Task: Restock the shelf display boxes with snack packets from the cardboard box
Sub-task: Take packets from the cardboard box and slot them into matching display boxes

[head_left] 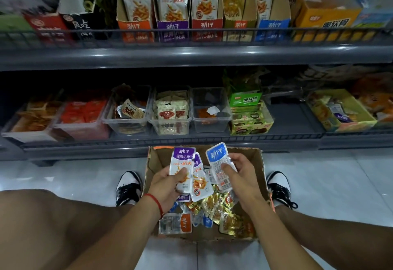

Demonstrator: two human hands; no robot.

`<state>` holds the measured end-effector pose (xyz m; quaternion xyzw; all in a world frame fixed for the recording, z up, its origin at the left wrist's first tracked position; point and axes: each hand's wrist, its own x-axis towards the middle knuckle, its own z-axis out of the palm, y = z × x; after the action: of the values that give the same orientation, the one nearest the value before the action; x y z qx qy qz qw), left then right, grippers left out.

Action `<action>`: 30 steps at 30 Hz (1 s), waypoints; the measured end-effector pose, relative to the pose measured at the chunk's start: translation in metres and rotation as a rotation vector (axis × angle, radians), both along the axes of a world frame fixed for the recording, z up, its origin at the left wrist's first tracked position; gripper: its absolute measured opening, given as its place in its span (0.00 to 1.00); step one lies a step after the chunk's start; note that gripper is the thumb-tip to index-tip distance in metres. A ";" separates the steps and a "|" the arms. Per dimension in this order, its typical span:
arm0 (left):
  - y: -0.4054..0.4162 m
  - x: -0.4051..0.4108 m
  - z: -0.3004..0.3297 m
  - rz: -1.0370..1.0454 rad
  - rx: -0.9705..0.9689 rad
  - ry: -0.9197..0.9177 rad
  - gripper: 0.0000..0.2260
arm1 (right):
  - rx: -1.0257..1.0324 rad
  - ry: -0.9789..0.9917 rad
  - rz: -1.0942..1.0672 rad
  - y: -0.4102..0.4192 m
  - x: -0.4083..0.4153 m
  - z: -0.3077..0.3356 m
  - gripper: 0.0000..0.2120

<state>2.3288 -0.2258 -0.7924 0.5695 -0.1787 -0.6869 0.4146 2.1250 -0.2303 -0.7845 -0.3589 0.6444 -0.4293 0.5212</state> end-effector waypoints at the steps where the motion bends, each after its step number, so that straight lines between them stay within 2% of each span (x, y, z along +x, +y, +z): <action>1: 0.000 0.000 0.002 -0.012 -0.009 0.017 0.10 | -0.027 0.054 0.019 -0.001 0.002 0.001 0.12; 3: 0.001 -0.002 0.007 -0.039 -0.012 0.060 0.12 | -0.051 0.056 0.033 -0.001 0.009 0.007 0.12; 7: -0.006 -0.006 0.023 -0.028 -0.036 0.142 0.13 | -0.029 -0.246 -0.028 -0.004 0.017 0.026 0.15; 9: -0.015 -0.007 0.034 -0.012 -0.068 0.143 0.17 | -0.047 -0.299 -0.018 -0.009 0.012 0.040 0.16; 11: -0.023 -0.008 0.048 -0.018 -0.121 0.112 0.19 | -0.116 -0.245 -0.008 -0.014 0.004 0.056 0.16; 16: -0.037 -0.022 0.086 -0.037 -0.285 0.017 0.14 | -0.388 0.109 0.030 -0.029 -0.002 0.097 0.15; 19: -0.042 -0.032 0.102 -0.056 -0.360 -0.029 0.15 | -0.521 0.439 0.082 -0.028 0.007 0.106 0.15; 20: -0.043 -0.035 0.107 -0.063 -0.374 -0.040 0.14 | -0.548 0.490 0.128 -0.027 0.012 0.106 0.16; 22: -0.045 -0.040 0.116 -0.063 -0.390 -0.055 0.13 | -0.542 0.435 0.192 -0.024 0.021 0.107 0.17; 26: -0.050 -0.045 0.135 -0.048 -0.392 0.021 0.12 | -0.561 0.394 0.165 -0.032 0.020 0.119 0.17; 27: -0.051 -0.046 0.141 -0.053 -0.387 0.043 0.12 | -0.548 0.408 0.162 -0.036 0.017 0.124 0.19; 30: -0.058 -0.045 0.154 -0.105 -0.407 0.054 0.13 | -0.463 0.461 0.188 -0.050 0.005 0.140 0.38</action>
<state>2.2834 -0.2834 -0.6381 0.4455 -0.3321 -0.6723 0.4892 2.1301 -0.2805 -0.6441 -0.6129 0.5949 -0.4219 0.3040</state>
